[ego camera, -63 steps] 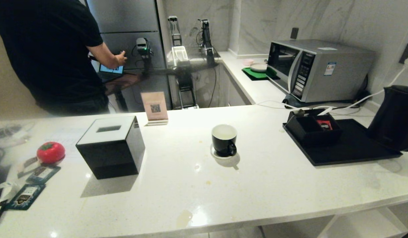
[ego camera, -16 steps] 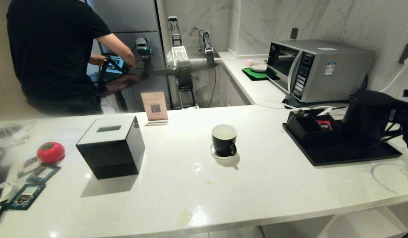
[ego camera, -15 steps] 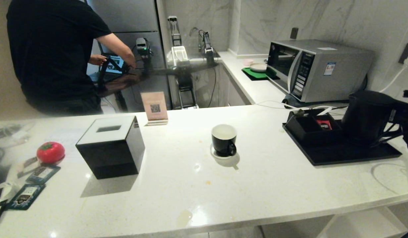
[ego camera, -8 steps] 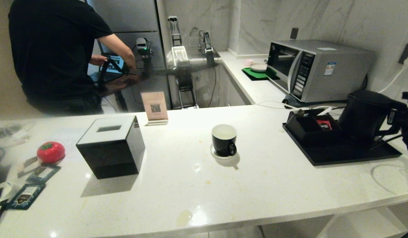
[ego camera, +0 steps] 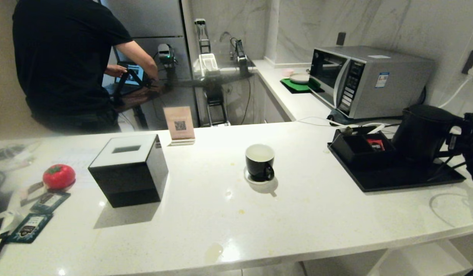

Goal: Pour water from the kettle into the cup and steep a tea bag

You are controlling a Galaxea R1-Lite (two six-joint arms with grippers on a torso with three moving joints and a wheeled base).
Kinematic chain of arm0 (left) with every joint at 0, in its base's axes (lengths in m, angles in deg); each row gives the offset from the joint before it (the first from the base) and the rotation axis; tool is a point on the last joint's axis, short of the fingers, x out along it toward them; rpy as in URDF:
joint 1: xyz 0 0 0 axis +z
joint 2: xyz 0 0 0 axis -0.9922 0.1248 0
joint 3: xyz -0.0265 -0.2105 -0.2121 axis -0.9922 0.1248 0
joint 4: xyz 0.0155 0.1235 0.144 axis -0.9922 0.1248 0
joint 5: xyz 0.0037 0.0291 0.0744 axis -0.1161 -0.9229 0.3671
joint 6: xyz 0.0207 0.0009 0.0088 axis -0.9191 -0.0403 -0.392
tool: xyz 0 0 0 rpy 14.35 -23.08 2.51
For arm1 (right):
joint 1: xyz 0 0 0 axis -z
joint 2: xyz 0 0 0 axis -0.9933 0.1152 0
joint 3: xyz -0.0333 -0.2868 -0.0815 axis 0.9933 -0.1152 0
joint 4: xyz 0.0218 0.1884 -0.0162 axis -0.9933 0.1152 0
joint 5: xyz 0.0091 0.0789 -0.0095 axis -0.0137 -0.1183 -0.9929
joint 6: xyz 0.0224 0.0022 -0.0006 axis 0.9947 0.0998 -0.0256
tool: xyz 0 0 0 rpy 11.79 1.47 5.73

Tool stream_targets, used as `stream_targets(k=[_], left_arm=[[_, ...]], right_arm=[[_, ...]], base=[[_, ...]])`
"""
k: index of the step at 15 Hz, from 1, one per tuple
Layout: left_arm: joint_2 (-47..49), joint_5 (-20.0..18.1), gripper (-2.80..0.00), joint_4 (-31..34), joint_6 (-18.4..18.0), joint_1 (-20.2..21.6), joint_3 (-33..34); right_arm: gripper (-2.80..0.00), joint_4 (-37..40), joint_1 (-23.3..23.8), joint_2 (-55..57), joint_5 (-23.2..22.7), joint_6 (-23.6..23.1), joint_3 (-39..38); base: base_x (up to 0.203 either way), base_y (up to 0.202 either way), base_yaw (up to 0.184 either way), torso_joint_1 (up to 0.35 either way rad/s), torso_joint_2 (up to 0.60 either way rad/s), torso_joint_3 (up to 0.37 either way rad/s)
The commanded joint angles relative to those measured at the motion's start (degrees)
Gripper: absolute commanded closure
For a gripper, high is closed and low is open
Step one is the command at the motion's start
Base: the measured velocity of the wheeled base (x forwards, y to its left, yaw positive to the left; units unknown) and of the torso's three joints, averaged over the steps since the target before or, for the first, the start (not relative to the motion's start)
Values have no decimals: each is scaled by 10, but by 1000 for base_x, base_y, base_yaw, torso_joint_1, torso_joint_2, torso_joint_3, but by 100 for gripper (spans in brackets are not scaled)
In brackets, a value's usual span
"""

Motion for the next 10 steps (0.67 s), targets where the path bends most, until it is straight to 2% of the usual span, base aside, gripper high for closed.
stream_targets(k=[1, 10], left_arm=[[1, 1, 0, 0, 0, 0, 0], [1, 1, 0, 0, 1, 0, 0]], right_arm=[[-280, -16, 0, -11, 1, -6, -31], [-280, -47, 1, -87, 1, -10, -165]], base=[[0, 0, 0, 0, 0, 0], [0, 0, 0, 0, 0, 0]])
